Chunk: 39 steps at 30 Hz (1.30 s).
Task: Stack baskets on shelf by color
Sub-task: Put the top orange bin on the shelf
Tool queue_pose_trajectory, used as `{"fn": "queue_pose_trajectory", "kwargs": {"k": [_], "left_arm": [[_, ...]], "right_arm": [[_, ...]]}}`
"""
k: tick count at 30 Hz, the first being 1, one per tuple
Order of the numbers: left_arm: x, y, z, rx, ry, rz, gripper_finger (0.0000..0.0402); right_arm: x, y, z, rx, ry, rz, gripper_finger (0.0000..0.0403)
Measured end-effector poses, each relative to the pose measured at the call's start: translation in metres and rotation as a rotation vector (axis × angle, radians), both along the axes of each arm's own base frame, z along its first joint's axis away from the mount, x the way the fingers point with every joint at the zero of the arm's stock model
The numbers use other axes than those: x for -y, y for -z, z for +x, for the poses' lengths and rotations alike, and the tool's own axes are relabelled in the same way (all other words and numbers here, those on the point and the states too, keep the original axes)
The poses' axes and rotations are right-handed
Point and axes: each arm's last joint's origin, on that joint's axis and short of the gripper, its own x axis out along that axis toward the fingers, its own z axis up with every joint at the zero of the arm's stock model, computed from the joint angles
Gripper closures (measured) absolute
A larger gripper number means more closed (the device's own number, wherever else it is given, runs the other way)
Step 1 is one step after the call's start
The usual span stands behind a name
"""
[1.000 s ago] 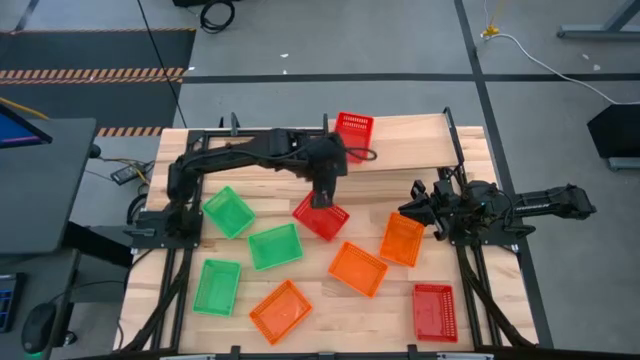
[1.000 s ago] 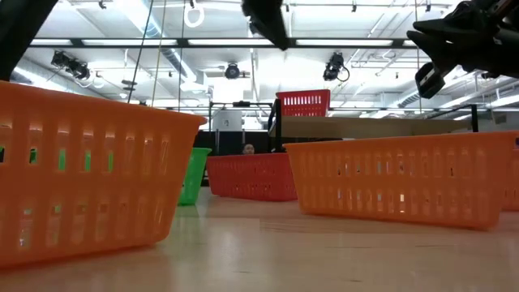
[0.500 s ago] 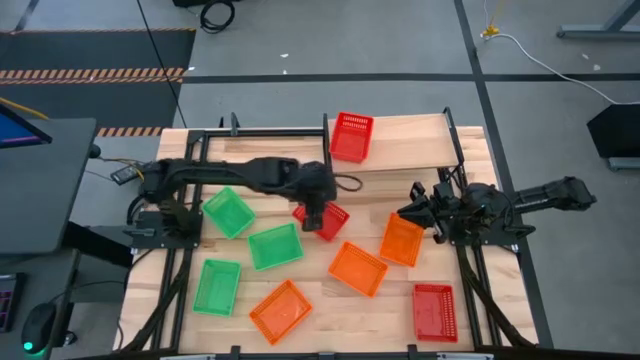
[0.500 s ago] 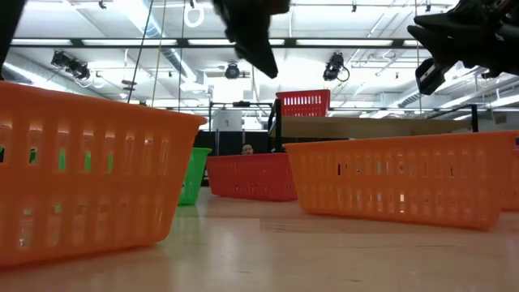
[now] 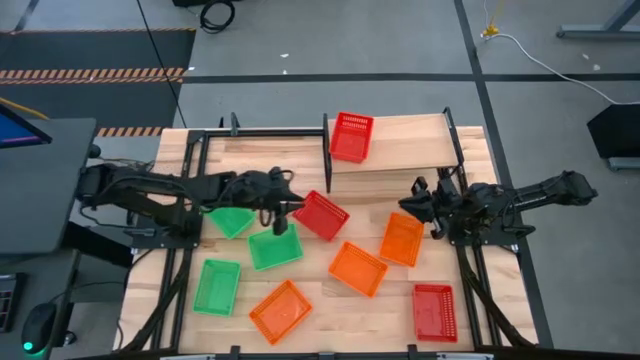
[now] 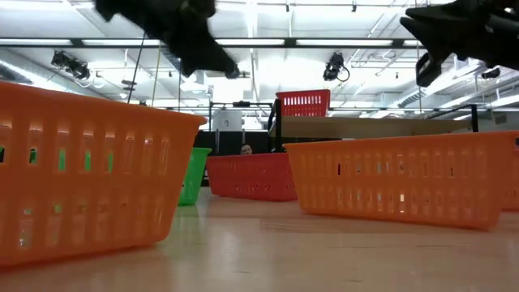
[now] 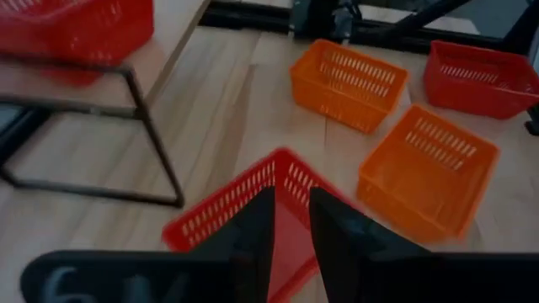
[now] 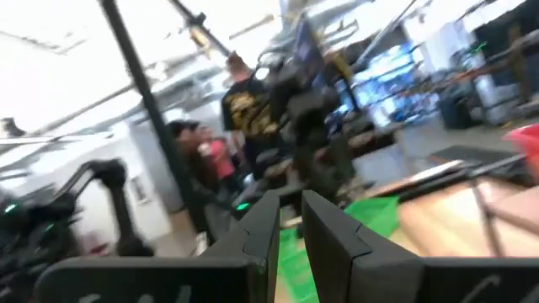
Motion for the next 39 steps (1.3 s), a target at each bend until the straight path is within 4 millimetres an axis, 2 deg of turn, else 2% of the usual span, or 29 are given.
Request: {"fn": "queue_pose_trajectory", "kwargs": {"k": [4, 6, 8, 15, 18, 21, 26, 32, 39], "left_arm": [[0.003, 0.015, -0.011, 0.036, -0.017, -0.038, 0.0321], [0.006, 0.023, -0.014, 0.057, -0.015, -0.048, 0.0323], [0.007, 0.029, -0.015, 0.086, -0.013, -0.057, 0.0325], [0.008, 0.039, -0.019, 0.097, -0.020, -0.061, 0.0327], [0.011, 0.039, -0.019, 0.097, -0.012, -0.067, 0.0328], [0.015, 0.039, -0.019, 0.090, 0.014, -0.049, 0.0328], [0.022, 0.041, -0.020, 0.072, 0.048, -0.025, 0.0333], [0.029, 0.044, -0.021, 0.041, 0.073, -0.028, 0.0335], [0.033, 0.044, -0.022, 0.031, 0.086, -0.024, 0.0333]], "right_arm": [[0.004, -0.011, -0.002, 0.078, 0.119, -0.090, 0.0342], [0.004, -0.018, 0.001, 0.050, 0.131, -0.112, 0.0340], [0.005, -0.034, 0.008, -0.009, 0.145, -0.118, 0.0334], [0.009, -0.087, 0.039, -0.517, 0.195, -0.178, 0.0301], [0.009, -0.095, 0.048, -0.785, 0.183, -0.147, 0.0292], [0.006, -0.089, 0.053, -1.080, 0.171, -0.093, 0.0291], [-0.011, -0.061, 0.072, -1.377, 0.048, 0.009, 0.0290], [-0.045, -0.028, 0.092, -1.584, -0.151, 0.117, 0.0283], [-0.078, -0.009, 0.094, -1.716, -0.178, 0.240, 0.0249]]}}
